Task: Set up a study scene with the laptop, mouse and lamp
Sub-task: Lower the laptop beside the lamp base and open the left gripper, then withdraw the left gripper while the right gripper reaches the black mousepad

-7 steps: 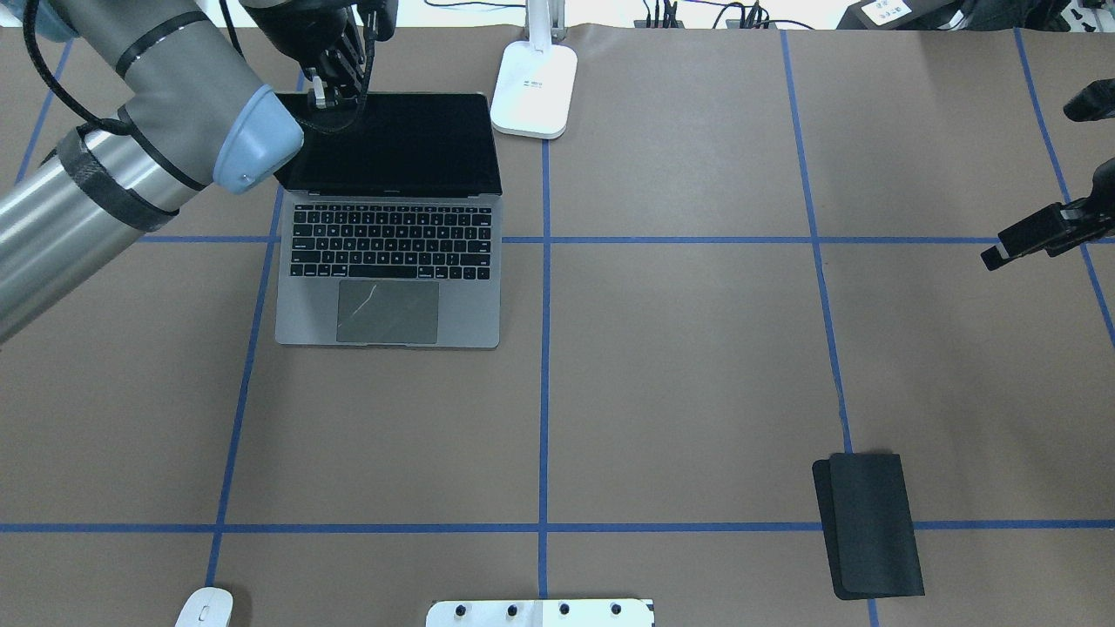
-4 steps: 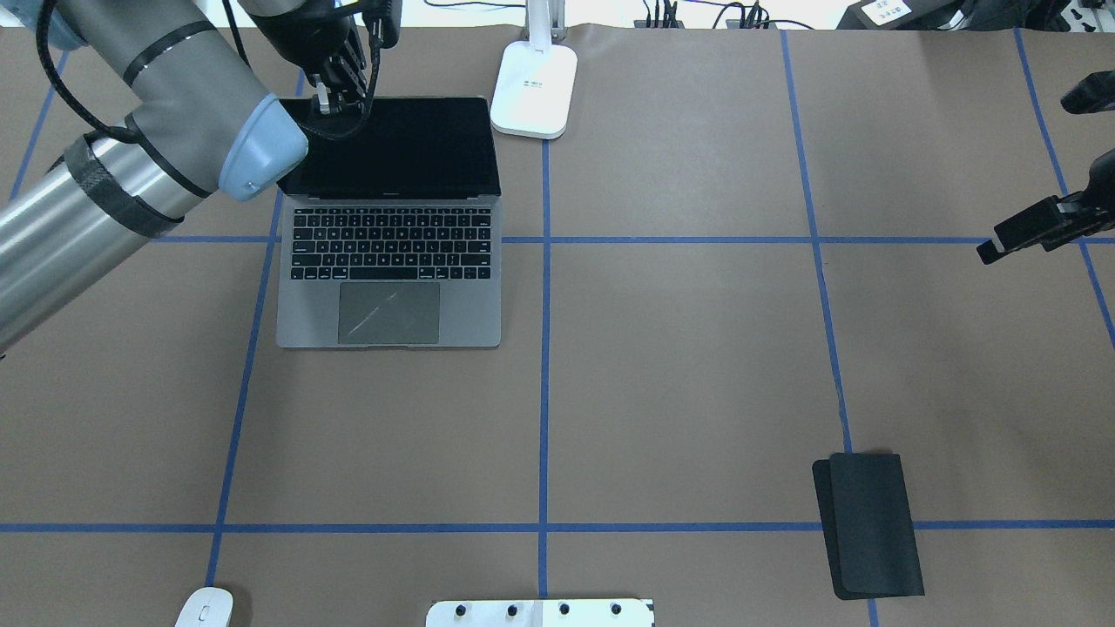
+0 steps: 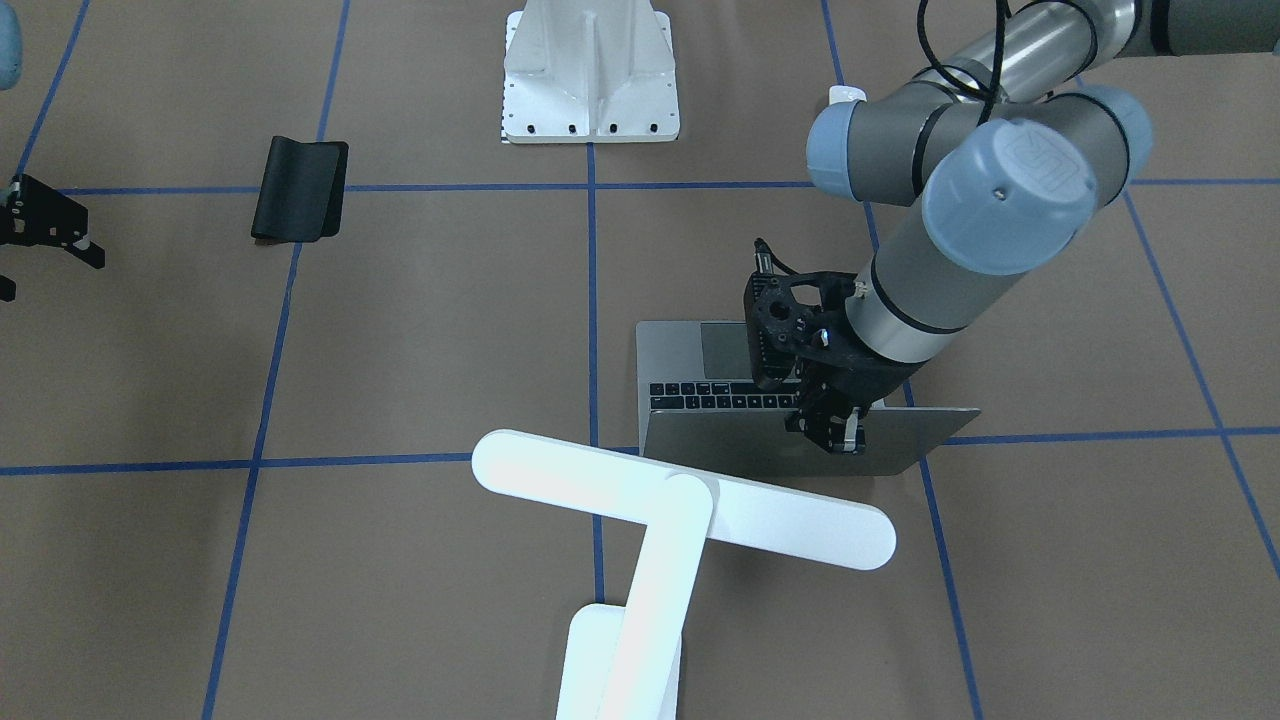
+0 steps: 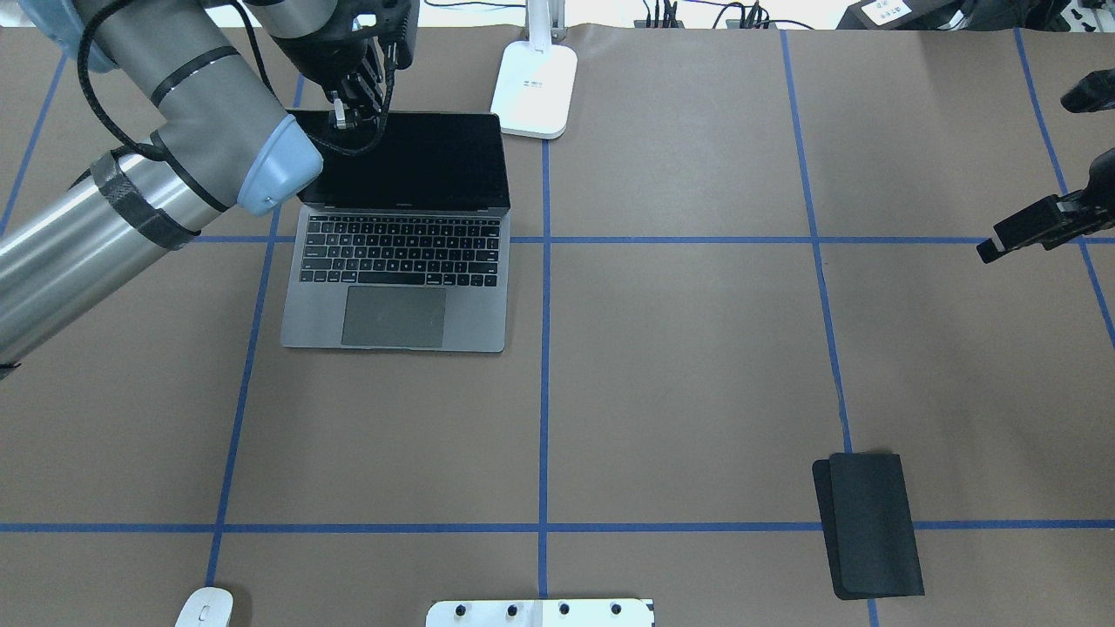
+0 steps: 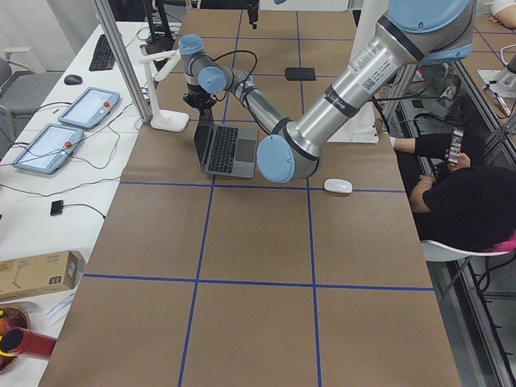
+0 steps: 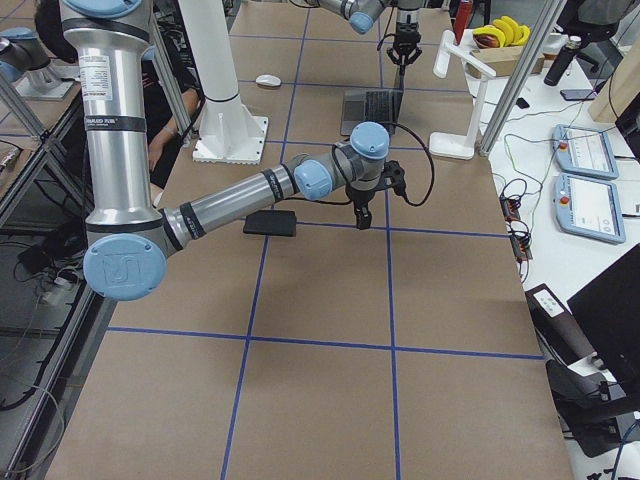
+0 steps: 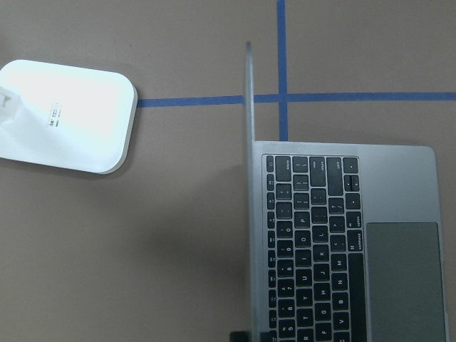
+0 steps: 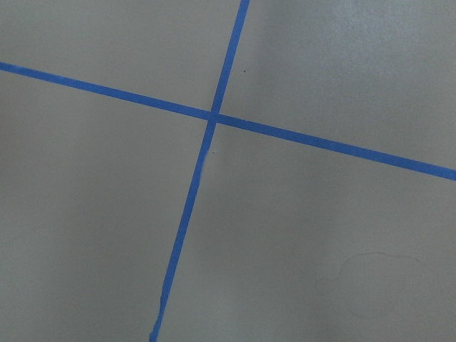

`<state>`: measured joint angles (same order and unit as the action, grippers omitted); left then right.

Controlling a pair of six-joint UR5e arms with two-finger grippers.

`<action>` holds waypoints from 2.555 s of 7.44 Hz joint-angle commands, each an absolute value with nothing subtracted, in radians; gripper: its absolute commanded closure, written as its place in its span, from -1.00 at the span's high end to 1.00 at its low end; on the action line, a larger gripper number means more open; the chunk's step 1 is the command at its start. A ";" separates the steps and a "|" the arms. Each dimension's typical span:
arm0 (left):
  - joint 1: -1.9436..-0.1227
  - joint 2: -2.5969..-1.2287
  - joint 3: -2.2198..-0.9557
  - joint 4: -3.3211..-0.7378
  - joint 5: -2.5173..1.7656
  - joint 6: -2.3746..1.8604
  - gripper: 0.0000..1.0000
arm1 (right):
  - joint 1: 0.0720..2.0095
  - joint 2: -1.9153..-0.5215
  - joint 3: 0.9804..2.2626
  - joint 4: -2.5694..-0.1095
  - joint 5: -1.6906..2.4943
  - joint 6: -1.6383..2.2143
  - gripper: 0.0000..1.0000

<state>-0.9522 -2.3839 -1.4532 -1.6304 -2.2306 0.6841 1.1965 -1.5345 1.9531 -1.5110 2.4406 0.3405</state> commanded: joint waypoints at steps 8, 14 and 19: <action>-0.996 -2.042 -1.966 -1.398 -2.275 -0.075 1.00 | 0.914 -1.529 2.058 -1.500 2.414 0.770 0.99; -0.795 -1.694 -2.181 -1.579 -2.206 -0.869 1.00 | 0.583 -1.825 2.068 -0.983 2.185 1.112 0.97; -0.781 -1.649 -2.235 -1.601 -2.207 -0.894 1.00 | 0.480 -1.862 2.045 -0.985 2.184 1.114 0.97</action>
